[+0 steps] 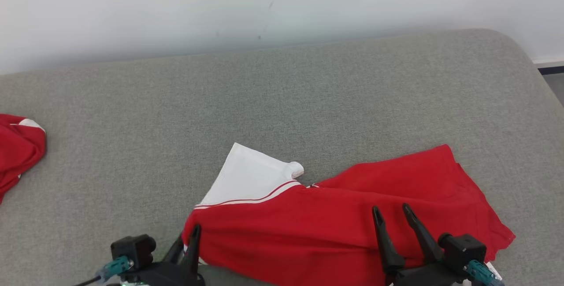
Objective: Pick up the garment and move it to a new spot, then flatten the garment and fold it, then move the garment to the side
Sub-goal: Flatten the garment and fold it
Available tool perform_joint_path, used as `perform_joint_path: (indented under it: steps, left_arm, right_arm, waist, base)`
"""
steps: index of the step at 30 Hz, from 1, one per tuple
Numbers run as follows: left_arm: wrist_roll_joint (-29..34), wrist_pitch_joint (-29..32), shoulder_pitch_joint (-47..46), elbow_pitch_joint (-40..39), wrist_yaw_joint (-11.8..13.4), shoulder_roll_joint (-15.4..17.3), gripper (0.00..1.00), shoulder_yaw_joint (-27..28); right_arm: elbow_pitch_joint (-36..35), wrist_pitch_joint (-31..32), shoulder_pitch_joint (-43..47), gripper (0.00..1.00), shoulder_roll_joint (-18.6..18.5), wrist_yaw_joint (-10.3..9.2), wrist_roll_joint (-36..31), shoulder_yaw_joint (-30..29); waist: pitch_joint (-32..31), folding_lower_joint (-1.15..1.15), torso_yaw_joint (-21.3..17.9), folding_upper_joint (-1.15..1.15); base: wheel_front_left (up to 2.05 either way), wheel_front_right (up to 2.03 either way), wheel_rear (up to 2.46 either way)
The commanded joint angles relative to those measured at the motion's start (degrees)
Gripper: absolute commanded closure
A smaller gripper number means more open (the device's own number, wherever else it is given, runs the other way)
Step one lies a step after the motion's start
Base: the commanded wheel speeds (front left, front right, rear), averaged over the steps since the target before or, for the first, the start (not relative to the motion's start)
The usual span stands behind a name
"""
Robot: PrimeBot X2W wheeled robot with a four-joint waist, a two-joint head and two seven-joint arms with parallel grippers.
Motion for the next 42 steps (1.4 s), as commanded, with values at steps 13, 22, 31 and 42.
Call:
perform_joint_path:
  steps: [13, 22, 31, 42]
  left_arm:
    - [9.55, -11.12, 6.83, -4.29, 6.06, 2.03, 0.0, 5.61]
    - [25.06, -11.24, 15.23, -13.03, 1.27, -5.03, 0.0, 16.01]
    - [30.87, -11.25, 19.32, -10.35, -4.84, -11.35, 0.0, 22.36]
    - [34.28, -11.26, 17.94, -7.95, -9.71, -14.12, 0.0, 25.15]
  right_arm:
    - [-0.39, 0.07, -0.19, 0.0, 0.12, -0.12, -0.65, -2.2]
    - [-1.12, 1.31, -0.14, 0.0, 0.12, -0.12, -1.29, -4.89]
    - [-2.96, 16.01, -4.73, 0.0, 0.1, -0.12, -6.08, -14.37]
    - [2.8, 35.72, -17.43, 0.0, -1.79, -0.13, -13.63, -24.36]
  waist:
    - [0.66, 0.0, 0.97, 0.0]
    - [-1.46, 0.0, 1.15, 0.0]
    - [-2.65, 0.0, 1.74, 0.0]
    - [-1.55, 0.0, 4.37, 0.0]
  base:
    - [0.0, 0.0, 0.0]
    - [0.0, 0.0, 0.0]
    - [0.0, 0.0, 0.0]
    - [0.0, 0.0, 0.0]
